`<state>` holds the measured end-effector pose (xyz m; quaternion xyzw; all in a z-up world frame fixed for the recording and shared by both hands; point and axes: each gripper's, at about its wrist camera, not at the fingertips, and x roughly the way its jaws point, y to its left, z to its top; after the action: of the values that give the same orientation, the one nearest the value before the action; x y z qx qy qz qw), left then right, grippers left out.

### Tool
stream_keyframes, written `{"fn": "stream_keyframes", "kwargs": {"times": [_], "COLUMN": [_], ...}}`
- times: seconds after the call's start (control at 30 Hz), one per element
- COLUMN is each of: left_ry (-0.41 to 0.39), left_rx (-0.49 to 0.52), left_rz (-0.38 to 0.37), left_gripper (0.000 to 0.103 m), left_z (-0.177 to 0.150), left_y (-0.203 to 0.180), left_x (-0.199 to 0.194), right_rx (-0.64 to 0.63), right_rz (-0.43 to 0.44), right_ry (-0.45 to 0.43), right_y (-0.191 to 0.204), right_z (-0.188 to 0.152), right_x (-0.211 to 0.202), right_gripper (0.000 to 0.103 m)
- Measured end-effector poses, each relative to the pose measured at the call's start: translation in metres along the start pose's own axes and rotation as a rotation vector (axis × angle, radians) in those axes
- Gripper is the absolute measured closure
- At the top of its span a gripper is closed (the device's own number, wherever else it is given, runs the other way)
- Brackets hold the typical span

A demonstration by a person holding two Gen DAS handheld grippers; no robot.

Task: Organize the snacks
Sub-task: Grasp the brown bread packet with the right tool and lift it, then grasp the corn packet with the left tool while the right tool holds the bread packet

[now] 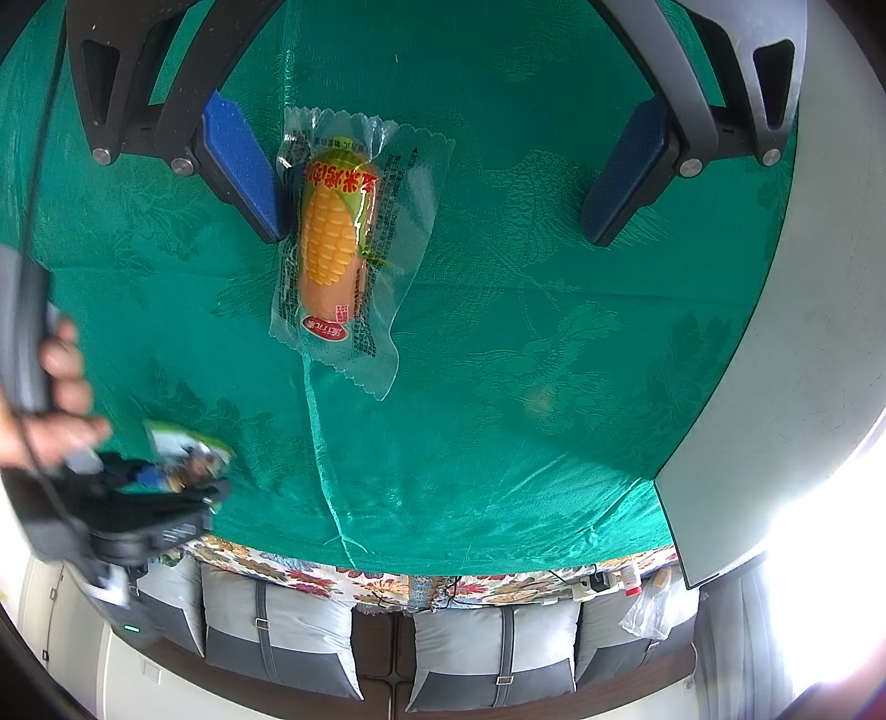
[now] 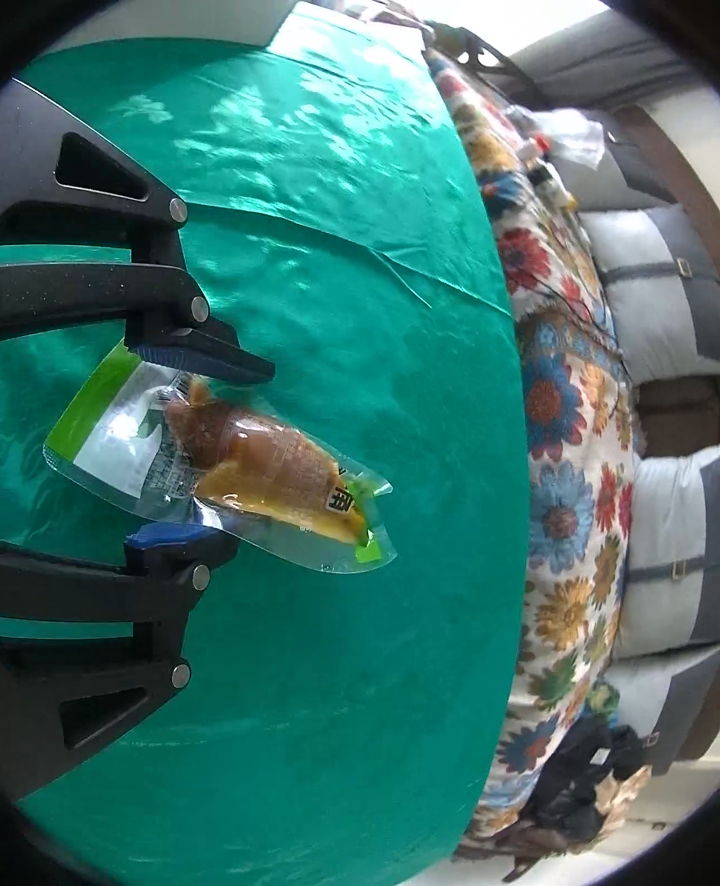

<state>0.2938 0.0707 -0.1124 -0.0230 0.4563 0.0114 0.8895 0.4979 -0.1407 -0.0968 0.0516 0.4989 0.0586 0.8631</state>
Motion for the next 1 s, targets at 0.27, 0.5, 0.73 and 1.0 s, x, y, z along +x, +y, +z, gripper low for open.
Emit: {"fn": "stream_keyframes", "kwargs": {"times": [0.27,0.5,0.73,1.0], "left_ry": [-0.002,-0.002,0.104,0.097], "left_rx": [0.001,0.004,0.118,0.187], "left_rz": [0.003,0.003,-0.107,-0.122], "left_gripper": [0.000,0.000,0.000,0.000], "left_z": [0.000,0.000,-0.002,0.019], "left_y": [0.000,-0.001,-0.005,-0.016], "left_x": [0.001,0.001,-0.009,-0.017], "right_rx": [-0.042,-0.068,-0.069,0.010], "right_rz": [0.175,0.221,0.207,0.285], "right_ry": [-0.012,-0.029,-0.075,-0.097], "right_y": [-0.044,-0.060,-0.071,-0.086], "right_z": [-0.096,-0.197,-0.254,-0.259], "right_x": [-0.093,-0.161,-0.187,-0.187], "right_gripper": [0.071,0.071,0.071,0.071]}}
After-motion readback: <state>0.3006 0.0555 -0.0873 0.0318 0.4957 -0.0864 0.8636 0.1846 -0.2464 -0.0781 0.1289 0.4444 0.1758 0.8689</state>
